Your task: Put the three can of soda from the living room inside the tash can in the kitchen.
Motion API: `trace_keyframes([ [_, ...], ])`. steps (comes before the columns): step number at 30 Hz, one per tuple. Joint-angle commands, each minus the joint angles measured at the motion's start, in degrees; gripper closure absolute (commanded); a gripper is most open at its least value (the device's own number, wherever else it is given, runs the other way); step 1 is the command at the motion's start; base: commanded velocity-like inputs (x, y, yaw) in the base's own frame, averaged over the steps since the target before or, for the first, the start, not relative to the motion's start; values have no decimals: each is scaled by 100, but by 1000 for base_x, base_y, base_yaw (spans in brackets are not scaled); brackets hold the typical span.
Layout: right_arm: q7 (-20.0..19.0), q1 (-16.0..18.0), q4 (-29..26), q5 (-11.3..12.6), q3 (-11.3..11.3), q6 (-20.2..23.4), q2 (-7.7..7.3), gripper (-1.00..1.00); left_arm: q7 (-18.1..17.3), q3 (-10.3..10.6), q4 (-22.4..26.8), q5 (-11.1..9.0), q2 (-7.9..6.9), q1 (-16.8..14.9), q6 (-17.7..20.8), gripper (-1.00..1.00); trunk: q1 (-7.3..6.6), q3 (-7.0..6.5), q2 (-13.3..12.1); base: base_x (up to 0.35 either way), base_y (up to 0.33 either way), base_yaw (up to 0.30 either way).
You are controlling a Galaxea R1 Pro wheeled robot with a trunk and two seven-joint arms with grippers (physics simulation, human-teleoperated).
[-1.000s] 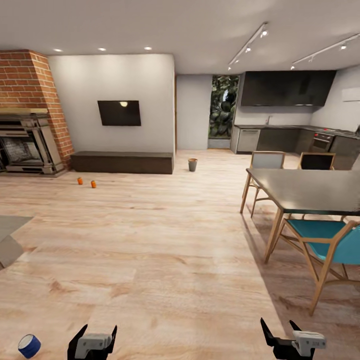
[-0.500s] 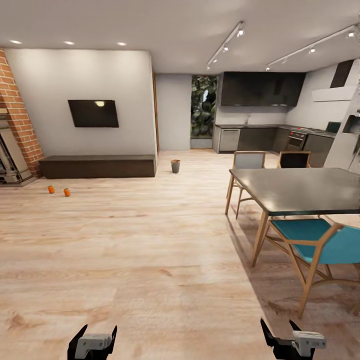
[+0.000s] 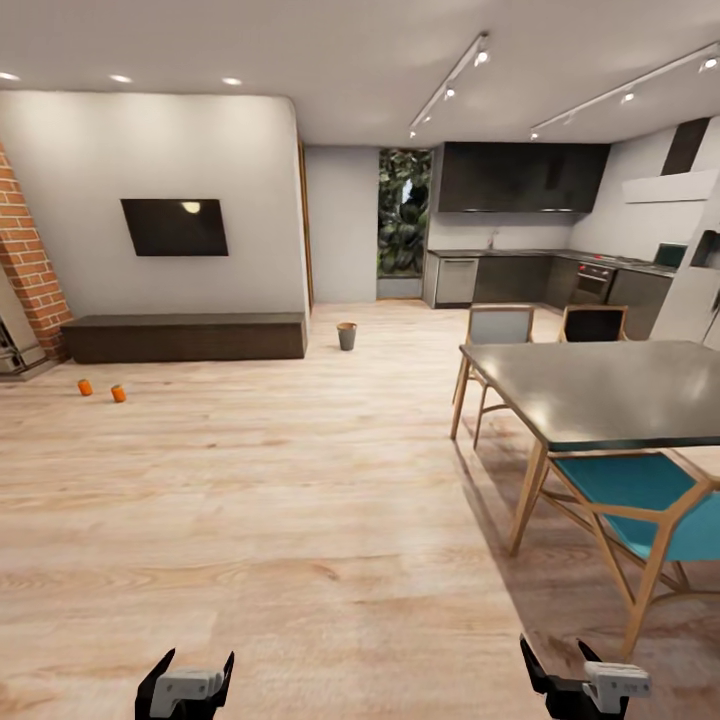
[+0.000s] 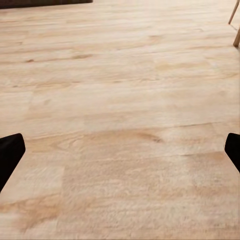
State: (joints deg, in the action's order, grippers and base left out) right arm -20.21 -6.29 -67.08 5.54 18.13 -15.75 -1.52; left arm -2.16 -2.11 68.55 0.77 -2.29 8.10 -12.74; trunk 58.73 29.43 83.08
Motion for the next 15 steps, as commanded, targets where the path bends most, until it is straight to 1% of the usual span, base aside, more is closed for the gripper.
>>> trace_keyframes([
  [1,0,-1,0,0,0,-1,1,-100,1,0,0,-1,0,0,0,-100,0,0,0,324,0,-1],
  [15,1,0,27,-1,-17,-5,2,-100,2,0,-4,1,0,-1,0,-100,0,0,0,324,0,3],
])
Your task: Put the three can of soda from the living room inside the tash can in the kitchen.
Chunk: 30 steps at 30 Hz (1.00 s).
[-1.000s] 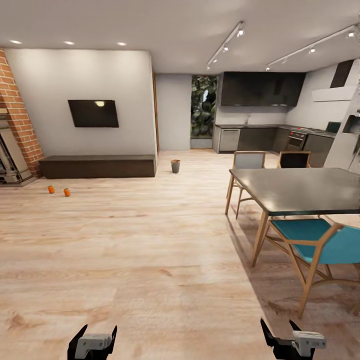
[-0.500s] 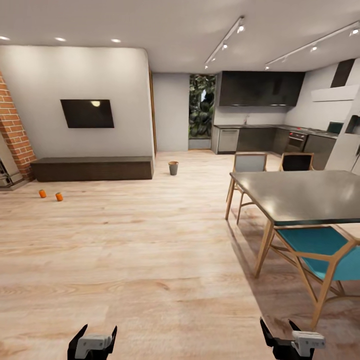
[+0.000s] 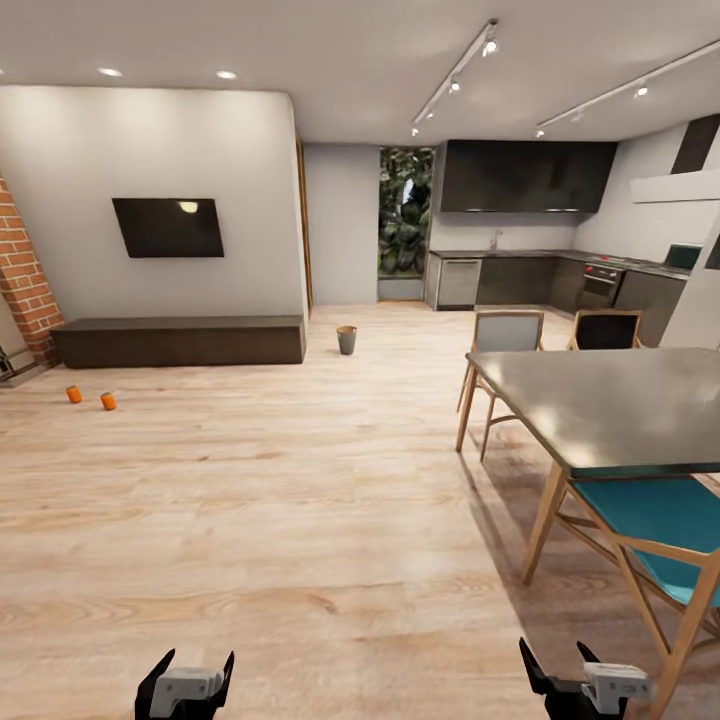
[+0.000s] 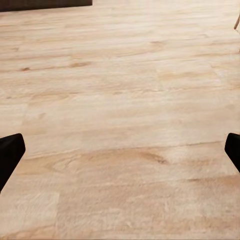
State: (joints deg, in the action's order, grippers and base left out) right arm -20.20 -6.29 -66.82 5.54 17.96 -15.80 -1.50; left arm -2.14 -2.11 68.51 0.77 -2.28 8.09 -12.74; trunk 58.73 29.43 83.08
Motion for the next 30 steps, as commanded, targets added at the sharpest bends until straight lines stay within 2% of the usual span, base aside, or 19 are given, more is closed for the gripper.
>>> trace_keyframes([
  [1,0,1,0,0,1,0,-2,-100,1,0,-1,0,0,2,0,-100,0,0,0,324,0,40],
  [9,-1,1,10,0,-1,2,0,-100,1,1,-3,1,0,0,0,-100,0,-1,0,324,0,93],
  [30,-1,1,11,0,-1,-1,-5,-100,-5,0,-5,2,0,0,0,-100,0,-67,0,324,0,177],
])
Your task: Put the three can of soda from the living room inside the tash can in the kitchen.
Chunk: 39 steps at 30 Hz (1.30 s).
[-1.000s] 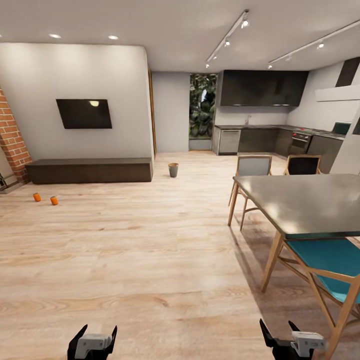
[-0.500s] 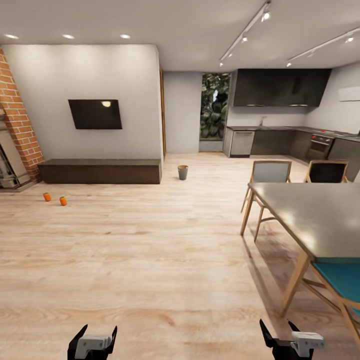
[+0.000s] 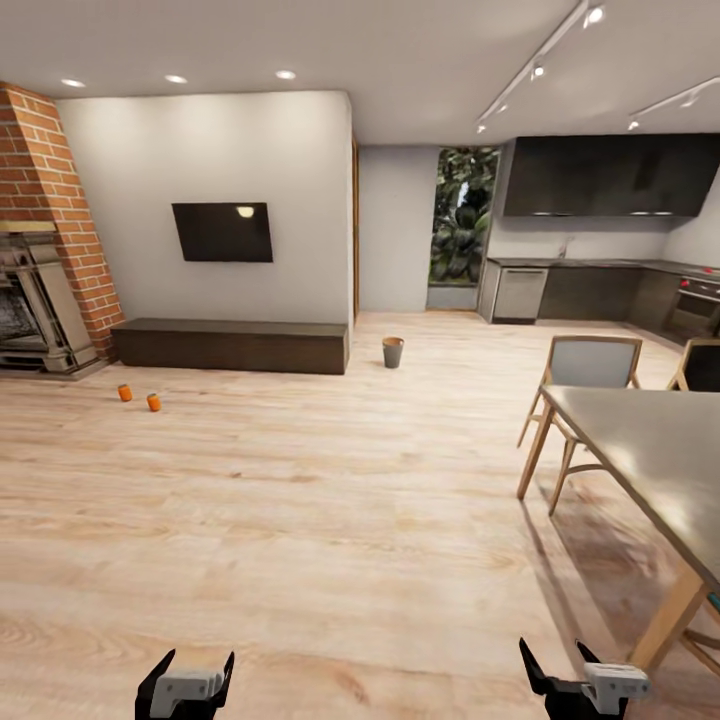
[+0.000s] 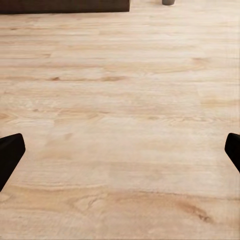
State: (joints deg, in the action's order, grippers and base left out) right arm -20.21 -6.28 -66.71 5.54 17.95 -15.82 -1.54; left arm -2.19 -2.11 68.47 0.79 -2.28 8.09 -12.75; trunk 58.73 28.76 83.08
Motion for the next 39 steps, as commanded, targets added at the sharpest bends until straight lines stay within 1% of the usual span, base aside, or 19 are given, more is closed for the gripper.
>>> trace_keyframes([
  [1,0,0,0,0,0,0,0,-100,0,0,0,0,0,0,0,-100,0,-3,0,324,0,152],
  [13,0,-3,0,0,7,0,1,-100,-1,4,0,0,0,1,0,-100,0,-31,0,324,0,112],
  [39,6,-1,14,21,-28,8,5,-100,-1,9,0,-6,-8,5,0,-100,0,-32,0,324,0,-2],
])
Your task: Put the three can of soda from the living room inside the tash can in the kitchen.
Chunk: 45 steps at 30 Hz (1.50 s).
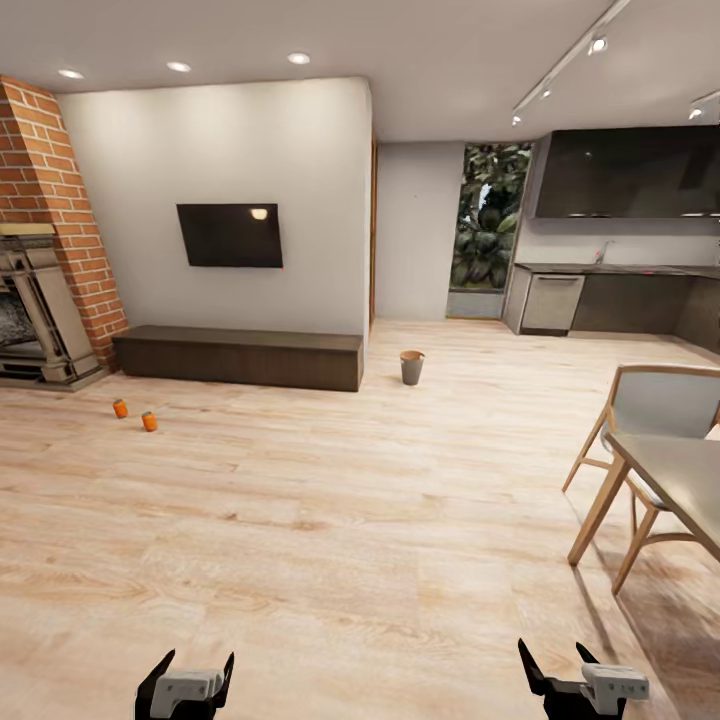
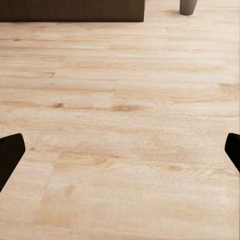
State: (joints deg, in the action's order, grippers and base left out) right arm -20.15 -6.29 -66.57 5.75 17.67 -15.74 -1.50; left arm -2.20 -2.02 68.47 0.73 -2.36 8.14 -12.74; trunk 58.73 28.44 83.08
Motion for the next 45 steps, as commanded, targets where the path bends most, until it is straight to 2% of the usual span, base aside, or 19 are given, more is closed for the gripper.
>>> trace_keyframes([
  [1,0,-1,1,1,0,0,0,-100,0,0,0,-1,0,1,0,-100,0,0,0,324,0,-81],
  [26,-6,-1,7,29,16,-7,-1,-100,0,-1,13,-3,-1,3,-3,-100,0,0,0,324,0,-194],
  [45,2,1,6,40,19,8,0,-100,0,0,12,-3,-1,3,-8,-100,0,72,0,324,0,-28],
])
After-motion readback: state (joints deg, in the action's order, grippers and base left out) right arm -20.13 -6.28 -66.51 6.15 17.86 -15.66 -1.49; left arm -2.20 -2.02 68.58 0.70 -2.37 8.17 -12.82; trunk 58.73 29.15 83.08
